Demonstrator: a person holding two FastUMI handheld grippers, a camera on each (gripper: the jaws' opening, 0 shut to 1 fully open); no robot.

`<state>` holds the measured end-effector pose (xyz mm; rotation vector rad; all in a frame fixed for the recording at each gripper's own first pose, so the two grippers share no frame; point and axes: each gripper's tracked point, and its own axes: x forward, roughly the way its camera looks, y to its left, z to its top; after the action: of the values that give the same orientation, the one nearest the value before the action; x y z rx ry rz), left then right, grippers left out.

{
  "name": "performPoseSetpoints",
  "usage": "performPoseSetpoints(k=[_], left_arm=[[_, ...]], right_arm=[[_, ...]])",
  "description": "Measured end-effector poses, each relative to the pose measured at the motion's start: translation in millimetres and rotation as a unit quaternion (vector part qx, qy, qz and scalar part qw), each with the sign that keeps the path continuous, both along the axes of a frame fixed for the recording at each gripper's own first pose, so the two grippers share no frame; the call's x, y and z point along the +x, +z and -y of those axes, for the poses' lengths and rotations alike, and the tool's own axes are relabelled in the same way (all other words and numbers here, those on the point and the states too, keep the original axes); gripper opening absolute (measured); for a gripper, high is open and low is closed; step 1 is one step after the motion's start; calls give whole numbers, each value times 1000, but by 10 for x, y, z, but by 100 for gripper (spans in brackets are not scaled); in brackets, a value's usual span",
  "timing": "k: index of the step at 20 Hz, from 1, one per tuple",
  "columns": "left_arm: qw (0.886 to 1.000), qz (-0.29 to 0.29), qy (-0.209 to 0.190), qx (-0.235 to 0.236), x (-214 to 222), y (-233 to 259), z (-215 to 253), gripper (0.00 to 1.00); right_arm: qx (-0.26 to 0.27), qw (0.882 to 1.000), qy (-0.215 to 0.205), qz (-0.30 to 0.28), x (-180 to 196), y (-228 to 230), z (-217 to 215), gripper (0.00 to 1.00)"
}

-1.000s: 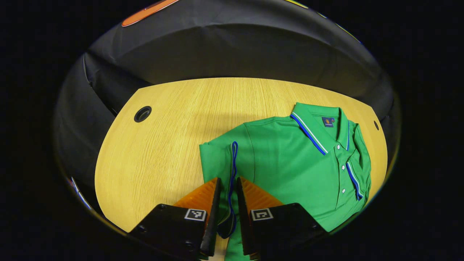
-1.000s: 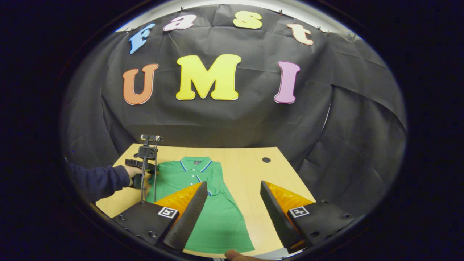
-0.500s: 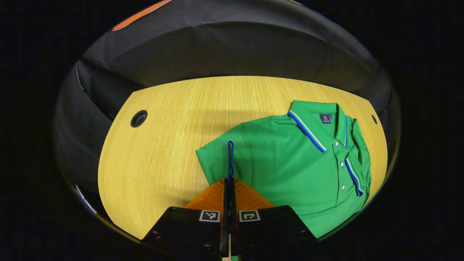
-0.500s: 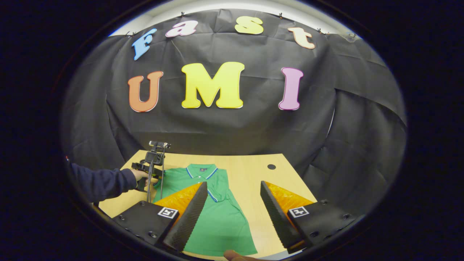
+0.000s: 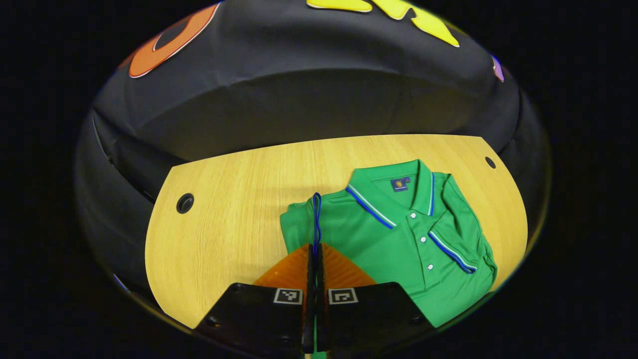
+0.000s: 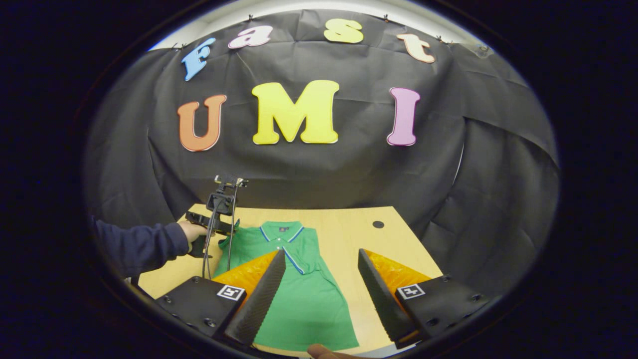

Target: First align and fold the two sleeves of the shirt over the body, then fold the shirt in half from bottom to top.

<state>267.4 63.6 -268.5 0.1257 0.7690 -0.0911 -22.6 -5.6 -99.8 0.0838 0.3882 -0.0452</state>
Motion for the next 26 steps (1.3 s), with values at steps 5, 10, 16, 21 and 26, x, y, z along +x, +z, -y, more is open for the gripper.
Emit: performPoseSetpoints(k=[5,10,16,21,26], left_arm=[[999,-3,-33,31,-61,-77,297,5],[994,-5,-78,75,-132,-171,585,5],[989,-39,-123,66,-241,-413,983,7],[989,-60,-129,34,-337,-507,1137,23],[990,-47,-129,8,-492,-280,1139,78]], right_arm=[[3,1000,-10,-13,-33,-96,42,92],[5,999,-21,-26,-56,-197,94,95],[5,999,-32,-43,-73,-315,150,92],[2,998,-48,-48,-183,-358,208,95],[-3,998,-44,-43,-159,-322,257,95]])
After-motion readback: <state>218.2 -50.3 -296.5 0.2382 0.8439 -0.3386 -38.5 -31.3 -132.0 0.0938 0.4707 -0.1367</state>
